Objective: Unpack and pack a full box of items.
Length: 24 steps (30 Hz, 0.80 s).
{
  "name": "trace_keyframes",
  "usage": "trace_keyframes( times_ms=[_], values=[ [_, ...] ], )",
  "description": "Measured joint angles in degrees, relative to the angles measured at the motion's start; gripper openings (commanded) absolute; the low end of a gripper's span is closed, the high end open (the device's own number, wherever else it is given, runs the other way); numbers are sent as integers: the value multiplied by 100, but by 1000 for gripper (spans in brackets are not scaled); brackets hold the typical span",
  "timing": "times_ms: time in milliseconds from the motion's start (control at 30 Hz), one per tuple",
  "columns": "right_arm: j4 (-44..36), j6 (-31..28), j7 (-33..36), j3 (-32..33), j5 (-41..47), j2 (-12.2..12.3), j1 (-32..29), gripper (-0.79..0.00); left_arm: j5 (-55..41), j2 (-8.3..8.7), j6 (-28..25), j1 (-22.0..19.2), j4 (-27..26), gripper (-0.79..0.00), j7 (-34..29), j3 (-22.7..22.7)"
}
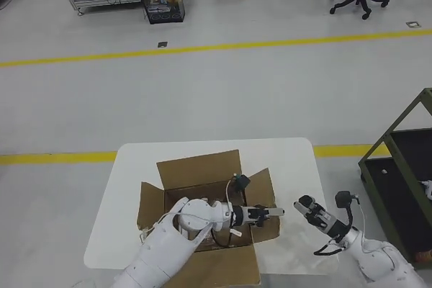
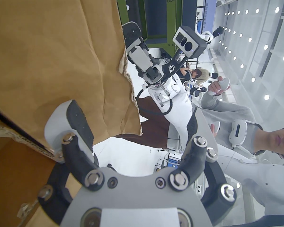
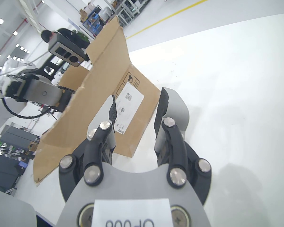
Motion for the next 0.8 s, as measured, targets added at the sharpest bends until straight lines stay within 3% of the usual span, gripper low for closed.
trace_keyframes(
  times_ms=[300,433,800],
  values=[
    [335,-286,1439,-198,2290,34,313,-409,-38,-106,-57,-244,436,0,91,237],
    [377,-104,1891,-395,2467,21,562,-403,-82,-128,-88,-309,525,0,94,259],
    [944,91,2200,-1172,2701,-177,1366,-446,-127,-146,-123,-375,731,0,33,264]
  ],
)
